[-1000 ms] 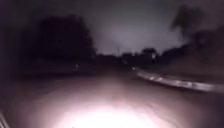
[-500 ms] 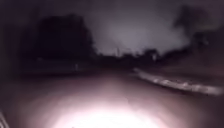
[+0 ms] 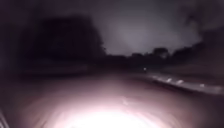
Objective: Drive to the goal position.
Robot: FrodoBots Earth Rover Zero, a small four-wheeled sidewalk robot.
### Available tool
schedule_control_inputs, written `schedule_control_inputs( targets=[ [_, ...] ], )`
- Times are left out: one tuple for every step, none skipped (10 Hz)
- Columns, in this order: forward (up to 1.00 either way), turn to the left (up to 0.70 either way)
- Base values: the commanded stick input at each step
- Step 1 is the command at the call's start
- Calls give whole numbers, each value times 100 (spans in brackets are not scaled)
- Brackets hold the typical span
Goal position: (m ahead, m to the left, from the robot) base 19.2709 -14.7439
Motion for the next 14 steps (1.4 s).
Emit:
schedule_control_inputs(
  targets=[
    [70,0],
    [70,0],
    [70,0],
    [70,0],
    [70,0],
    [70,0],
    [70,0],
    [70,0],
    [70,0],
    [70,0],
    [70,0],
    [70,0],
    [70,0],
    [70,0]
  ],
)
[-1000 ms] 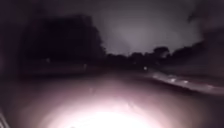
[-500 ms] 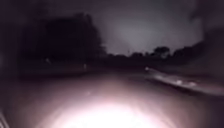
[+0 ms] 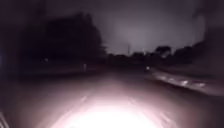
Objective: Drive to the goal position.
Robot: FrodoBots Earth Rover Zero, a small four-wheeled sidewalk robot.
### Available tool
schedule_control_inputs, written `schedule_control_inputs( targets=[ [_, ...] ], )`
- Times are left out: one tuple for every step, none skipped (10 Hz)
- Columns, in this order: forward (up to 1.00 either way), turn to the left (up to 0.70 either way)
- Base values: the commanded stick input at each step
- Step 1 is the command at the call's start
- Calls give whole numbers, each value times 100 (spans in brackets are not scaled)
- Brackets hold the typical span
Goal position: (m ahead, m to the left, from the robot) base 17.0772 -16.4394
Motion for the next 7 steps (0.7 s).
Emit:
schedule_control_inputs(
  targets=[
    [70,0],
    [70,0],
    [70,0],
    [70,0],
    [70,0],
    [70,0],
    [70,0]
  ],
)
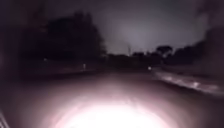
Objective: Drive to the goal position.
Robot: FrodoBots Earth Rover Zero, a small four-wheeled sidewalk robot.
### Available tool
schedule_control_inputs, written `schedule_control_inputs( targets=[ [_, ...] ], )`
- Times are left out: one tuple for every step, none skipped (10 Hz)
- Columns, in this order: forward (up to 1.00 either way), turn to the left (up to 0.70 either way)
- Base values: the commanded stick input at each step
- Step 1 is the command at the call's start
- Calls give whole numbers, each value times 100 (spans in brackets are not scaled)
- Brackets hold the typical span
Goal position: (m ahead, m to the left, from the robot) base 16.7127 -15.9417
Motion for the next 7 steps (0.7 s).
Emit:
schedule_control_inputs(
  targets=[
    [70,0],
    [70,0],
    [70,0],
    [70,0],
    [70,0],
    [70,0],
    [70,0]
  ],
)
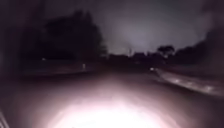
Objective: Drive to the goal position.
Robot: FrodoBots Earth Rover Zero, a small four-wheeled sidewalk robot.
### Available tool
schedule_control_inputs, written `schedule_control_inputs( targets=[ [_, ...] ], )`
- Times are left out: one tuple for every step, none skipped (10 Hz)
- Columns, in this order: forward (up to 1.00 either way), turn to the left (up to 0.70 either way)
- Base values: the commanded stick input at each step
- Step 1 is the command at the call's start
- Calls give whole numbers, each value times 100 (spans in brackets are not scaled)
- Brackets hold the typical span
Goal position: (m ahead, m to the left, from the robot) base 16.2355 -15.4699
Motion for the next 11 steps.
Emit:
schedule_control_inputs(
  targets=[
    [70,0],
    [70,0],
    [70,0],
    [70,0],
    [70,0],
    [70,0],
    [66,0],
    [33,0],
    [0,0],
    [0,0],
    [0,0]
  ],
)
